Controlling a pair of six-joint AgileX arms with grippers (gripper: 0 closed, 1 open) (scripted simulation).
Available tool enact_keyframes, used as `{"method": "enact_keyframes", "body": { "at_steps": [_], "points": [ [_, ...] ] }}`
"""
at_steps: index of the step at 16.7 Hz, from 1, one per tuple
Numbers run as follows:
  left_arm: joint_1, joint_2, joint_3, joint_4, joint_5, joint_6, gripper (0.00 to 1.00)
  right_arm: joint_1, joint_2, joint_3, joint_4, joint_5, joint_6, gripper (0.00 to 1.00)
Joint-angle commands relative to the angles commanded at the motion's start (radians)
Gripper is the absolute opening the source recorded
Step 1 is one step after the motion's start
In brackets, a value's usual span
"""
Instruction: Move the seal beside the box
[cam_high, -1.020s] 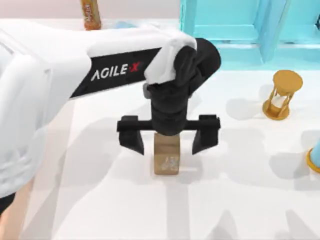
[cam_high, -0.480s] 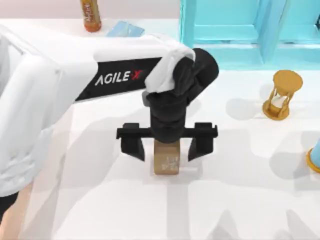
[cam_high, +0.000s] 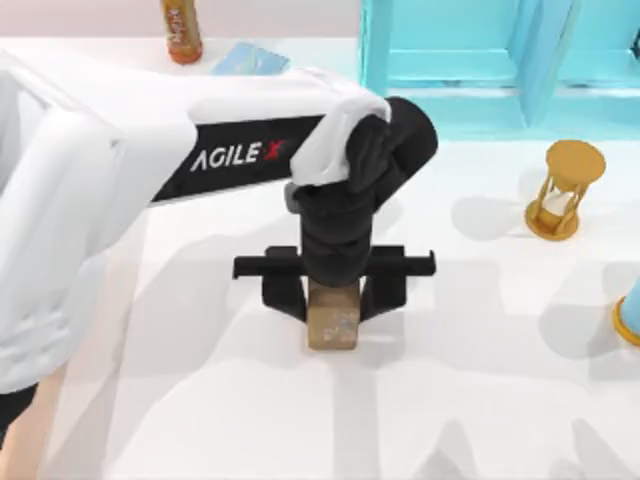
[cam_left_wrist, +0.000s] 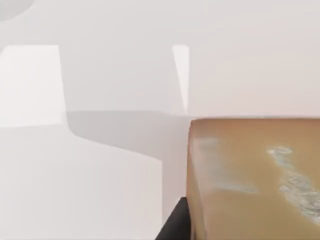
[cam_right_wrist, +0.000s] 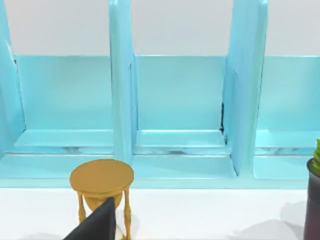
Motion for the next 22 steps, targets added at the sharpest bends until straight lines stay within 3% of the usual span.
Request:
{"method": "enact_keyframes", "body": {
  "at_steps": [2,3,12,22],
  "points": [
    [0.0,0.0,0.0,0.0,0.0,0.0,0.02,0.0,0.0,0.0,0.0,0.0,0.0,1.0],
    [0.0,0.0,0.0,0.0,0.0,0.0,0.0,0.0,0.0,0.0,0.0,0.0,0.0,1.0],
    [0.0,-0.002,0.003,-0.004,0.0,0.001,0.0,0.0,0.0,0.0,0.0,0.0,0.0,1.0],
    [-0.001,-0.049,0.127,-0.174,0.0,-0.001,0.0,0.0,0.0,0.0,0.0,0.0,0.0,1.0]
  ]
}}
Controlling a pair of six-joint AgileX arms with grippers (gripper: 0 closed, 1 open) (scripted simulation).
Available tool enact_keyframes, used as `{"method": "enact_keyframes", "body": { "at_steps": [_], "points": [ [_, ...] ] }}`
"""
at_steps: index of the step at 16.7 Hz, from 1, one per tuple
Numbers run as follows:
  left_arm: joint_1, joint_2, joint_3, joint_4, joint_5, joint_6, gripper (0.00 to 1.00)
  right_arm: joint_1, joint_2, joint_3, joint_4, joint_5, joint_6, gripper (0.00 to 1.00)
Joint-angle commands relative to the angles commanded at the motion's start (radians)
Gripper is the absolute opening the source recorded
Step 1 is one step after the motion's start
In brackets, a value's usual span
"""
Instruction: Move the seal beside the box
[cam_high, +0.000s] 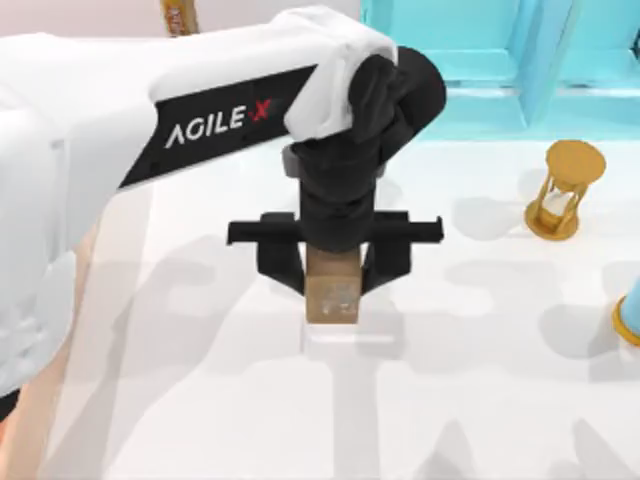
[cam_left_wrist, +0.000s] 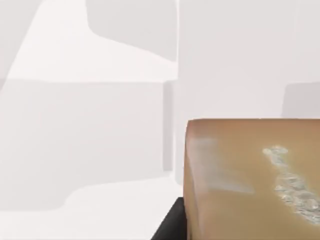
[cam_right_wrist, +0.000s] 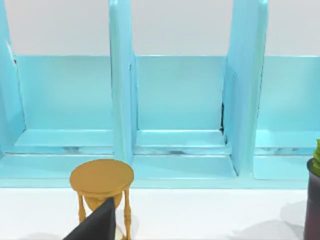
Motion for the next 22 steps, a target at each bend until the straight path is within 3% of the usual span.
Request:
{"method": "enact_keyframes", "body": {
  "at_steps": [6,16,22],
  "points": [
    [0.054,-0.106,-0.095,-0.026,-0.002,0.055,0.0,0.0,0.0,0.0,0.0,0.0,0.0,1.0],
    [0.315,-0.74,-0.542,-0.183,-0.002,0.303,0.0,0.0,0.0,0.0,0.0,0.0,0.0,1.0],
    [0.347,-0.8,-0.593,-0.203,0.0,0.334,0.0,0.0,0.0,0.0,0.0,0.0,0.0,1.0]
  ]
}}
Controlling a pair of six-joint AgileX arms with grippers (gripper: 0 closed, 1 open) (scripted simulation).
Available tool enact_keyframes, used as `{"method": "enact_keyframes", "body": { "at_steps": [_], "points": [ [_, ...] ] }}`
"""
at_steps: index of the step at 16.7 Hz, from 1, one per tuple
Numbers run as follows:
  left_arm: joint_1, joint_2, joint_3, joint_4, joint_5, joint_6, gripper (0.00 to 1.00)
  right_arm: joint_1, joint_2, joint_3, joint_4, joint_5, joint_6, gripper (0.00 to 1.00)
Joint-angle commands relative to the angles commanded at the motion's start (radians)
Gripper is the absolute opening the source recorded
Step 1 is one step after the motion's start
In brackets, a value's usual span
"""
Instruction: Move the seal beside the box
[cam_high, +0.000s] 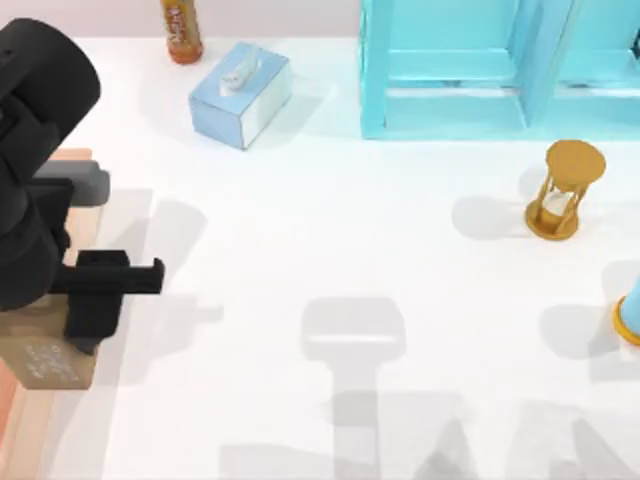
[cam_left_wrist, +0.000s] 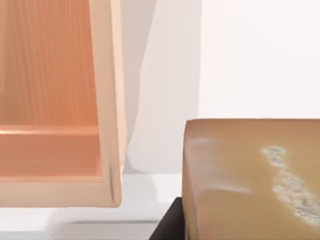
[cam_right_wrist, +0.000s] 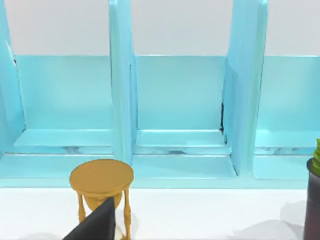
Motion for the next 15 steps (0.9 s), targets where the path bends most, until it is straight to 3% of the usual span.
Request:
{"method": "enact_keyframes", "body": {
  "at_steps": [15],
  "points": [
    [0.006,0.016,-0.236,0.255,-0.001,0.005,0.0,0.0,0.0,0.0,0.0,0.0,0.0,1.0]
  ]
}}
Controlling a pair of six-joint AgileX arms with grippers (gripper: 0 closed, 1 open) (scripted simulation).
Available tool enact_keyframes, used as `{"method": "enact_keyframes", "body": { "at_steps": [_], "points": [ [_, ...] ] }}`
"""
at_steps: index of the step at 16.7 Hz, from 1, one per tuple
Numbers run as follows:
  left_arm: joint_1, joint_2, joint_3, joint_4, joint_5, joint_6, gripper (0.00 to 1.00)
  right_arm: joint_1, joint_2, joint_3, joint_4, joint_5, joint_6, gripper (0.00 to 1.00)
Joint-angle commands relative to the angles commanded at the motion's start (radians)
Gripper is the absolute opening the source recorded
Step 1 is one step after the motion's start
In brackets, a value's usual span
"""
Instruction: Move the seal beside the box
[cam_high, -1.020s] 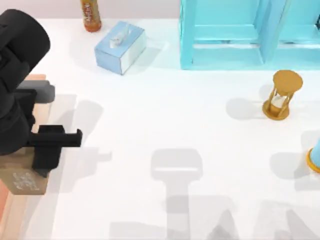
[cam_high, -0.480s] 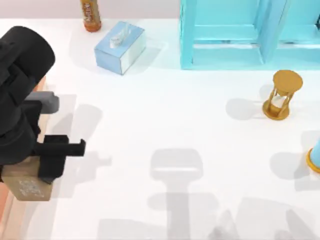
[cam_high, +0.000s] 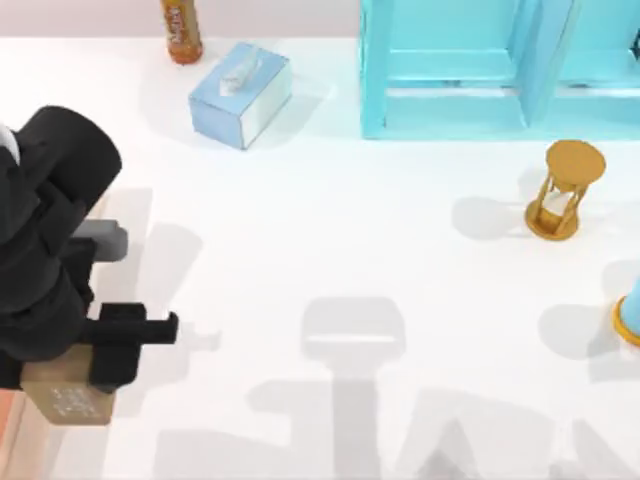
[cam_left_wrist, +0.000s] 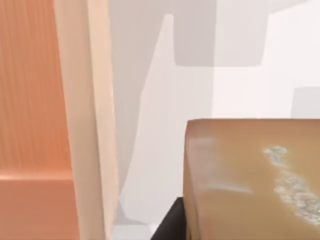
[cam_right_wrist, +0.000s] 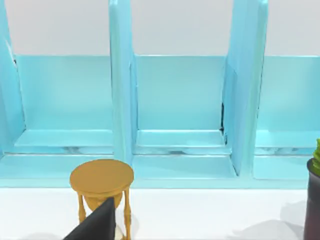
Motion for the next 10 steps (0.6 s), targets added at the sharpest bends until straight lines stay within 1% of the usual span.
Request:
{"method": "enact_keyframes", "body": {
  "at_steps": [4,10],
  "points": [
    [0.0,0.002,-0.007,0.007,0.001,0.001,0.0,0.0,0.0,0.0,0.0,0.0,0.0,1.0],
    [0.0,0.002,-0.007,0.007,0.001,0.001,0.45,0.0,0.0,0.0,0.0,0.0,0.0,1.0]
  ]
}}
